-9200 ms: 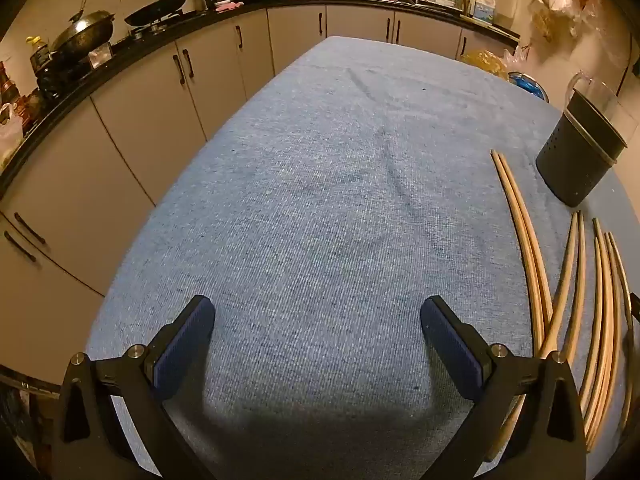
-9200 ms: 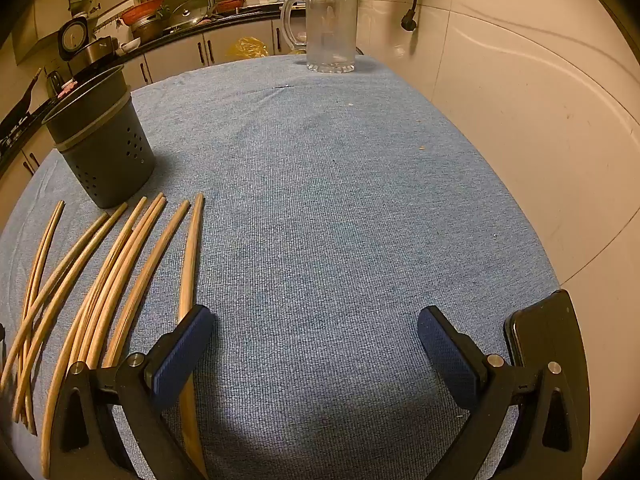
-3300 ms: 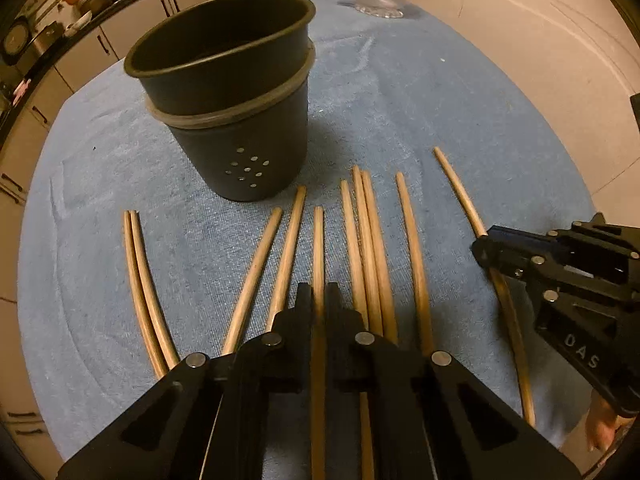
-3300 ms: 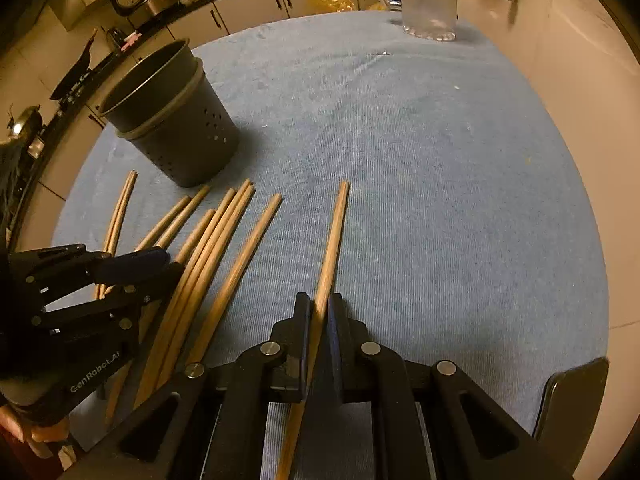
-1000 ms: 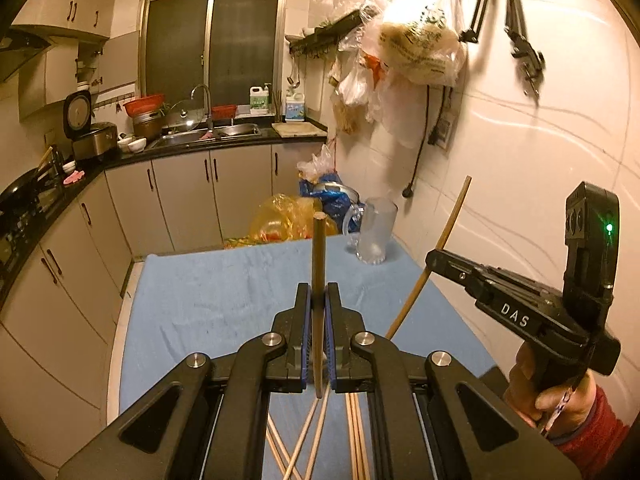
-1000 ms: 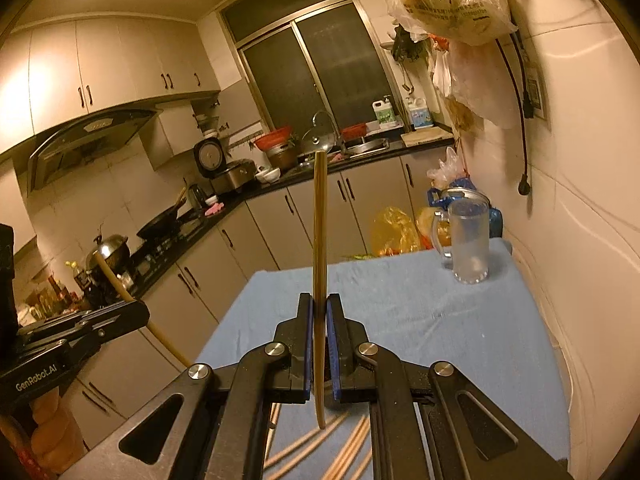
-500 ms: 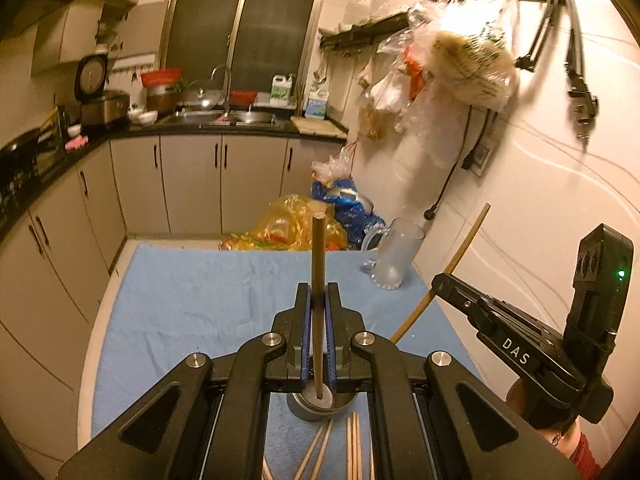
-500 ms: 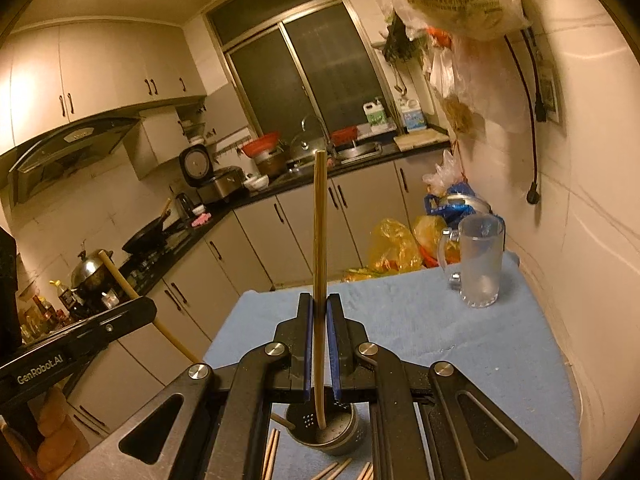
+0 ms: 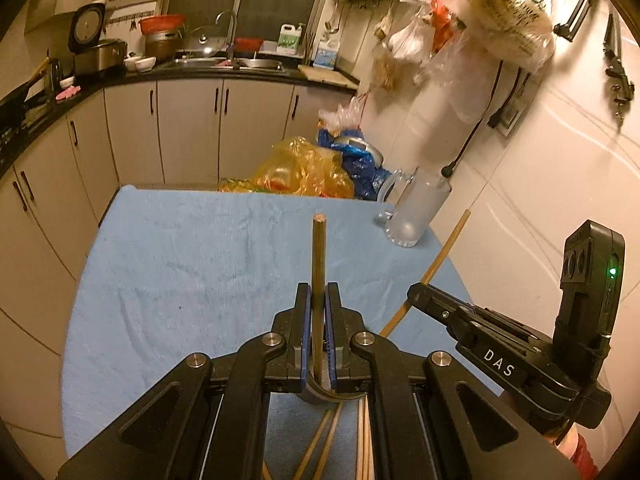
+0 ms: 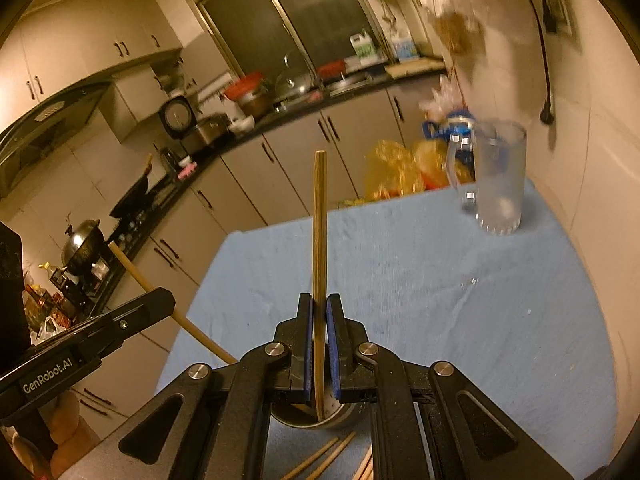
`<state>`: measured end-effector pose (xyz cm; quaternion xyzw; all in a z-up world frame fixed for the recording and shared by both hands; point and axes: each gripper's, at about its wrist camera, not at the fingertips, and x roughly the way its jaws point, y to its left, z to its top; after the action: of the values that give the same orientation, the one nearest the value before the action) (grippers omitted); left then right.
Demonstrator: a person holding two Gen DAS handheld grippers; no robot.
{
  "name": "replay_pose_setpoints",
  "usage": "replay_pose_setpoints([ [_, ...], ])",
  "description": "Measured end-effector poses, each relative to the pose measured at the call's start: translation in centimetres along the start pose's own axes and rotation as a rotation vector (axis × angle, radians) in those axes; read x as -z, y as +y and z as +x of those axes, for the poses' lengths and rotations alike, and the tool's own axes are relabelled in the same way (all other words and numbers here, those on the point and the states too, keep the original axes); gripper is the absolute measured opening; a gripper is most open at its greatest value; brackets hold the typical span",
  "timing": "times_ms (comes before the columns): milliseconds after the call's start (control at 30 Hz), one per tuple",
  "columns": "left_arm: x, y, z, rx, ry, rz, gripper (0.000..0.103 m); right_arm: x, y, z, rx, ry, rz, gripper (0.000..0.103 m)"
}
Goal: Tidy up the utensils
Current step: 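Lower the chopstick into the grey cup and open the right gripper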
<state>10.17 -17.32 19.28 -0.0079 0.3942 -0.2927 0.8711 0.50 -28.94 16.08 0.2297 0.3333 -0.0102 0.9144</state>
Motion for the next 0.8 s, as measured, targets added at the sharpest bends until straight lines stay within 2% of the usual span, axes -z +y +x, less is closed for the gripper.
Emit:
replay_pose_setpoints([
  [267,0.1,0.6,0.2,-0.007,-0.005,-0.017,0.007,0.1,-0.9,0.6,0.002,0.017,0.016,0.012],
  [367,0.0,0.7,-0.7,-0.016,-0.027,-0.019,0.022,0.0,-1.0,-0.3,0.006,-0.004,0.021,0.02],
  [533,0.9,1.0,-3.3,-0.036,-0.076,-0.013,0.025,0.9,-1.3,-3.1,0.012,-0.052,0.019,0.021],
  [633,2.6,1.3,-5.0,-0.066,-0.106,-0.008,0.03,2.7,-2.2,-5.0,0.019,-0.068,0.021,0.024],
  [800,7.9,1.5,-6.7,-0.093,-0.132,-0.007,0.035,7.4,-4.4,-6.6,0.032,-0.047,0.066,0.029],
])
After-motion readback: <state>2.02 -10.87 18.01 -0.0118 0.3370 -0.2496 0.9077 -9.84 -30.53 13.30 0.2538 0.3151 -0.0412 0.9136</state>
